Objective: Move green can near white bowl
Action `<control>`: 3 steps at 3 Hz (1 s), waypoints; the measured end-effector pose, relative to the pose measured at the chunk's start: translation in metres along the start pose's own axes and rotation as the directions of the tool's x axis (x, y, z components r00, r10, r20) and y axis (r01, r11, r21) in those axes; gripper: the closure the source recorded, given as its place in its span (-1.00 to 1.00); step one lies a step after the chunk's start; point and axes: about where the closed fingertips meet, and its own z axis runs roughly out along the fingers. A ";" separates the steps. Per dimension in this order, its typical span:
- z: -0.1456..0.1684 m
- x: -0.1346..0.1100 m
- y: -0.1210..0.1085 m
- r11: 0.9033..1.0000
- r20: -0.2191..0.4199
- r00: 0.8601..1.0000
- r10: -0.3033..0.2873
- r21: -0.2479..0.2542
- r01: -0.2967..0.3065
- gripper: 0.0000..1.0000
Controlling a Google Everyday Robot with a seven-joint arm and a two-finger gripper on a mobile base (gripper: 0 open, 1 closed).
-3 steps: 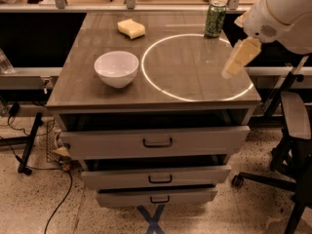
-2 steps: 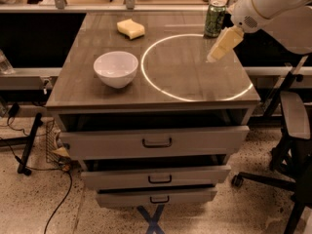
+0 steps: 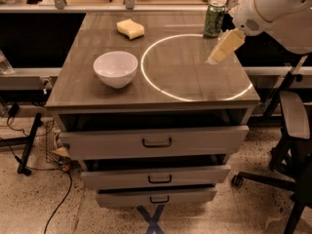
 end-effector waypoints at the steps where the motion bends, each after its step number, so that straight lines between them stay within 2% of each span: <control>1: 0.032 -0.009 -0.038 0.986 0.124 0.982 0.140 0.078 -0.150 -1.00; 2: 0.061 -0.008 -0.098 0.944 0.257 0.938 0.233 0.174 -0.282 -1.00; 3: 0.079 -0.001 -0.136 0.908 0.322 0.911 0.258 0.242 -0.343 -1.00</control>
Offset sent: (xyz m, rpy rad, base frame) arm 0.1535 -0.0264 0.0050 0.4075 -0.2393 -0.3143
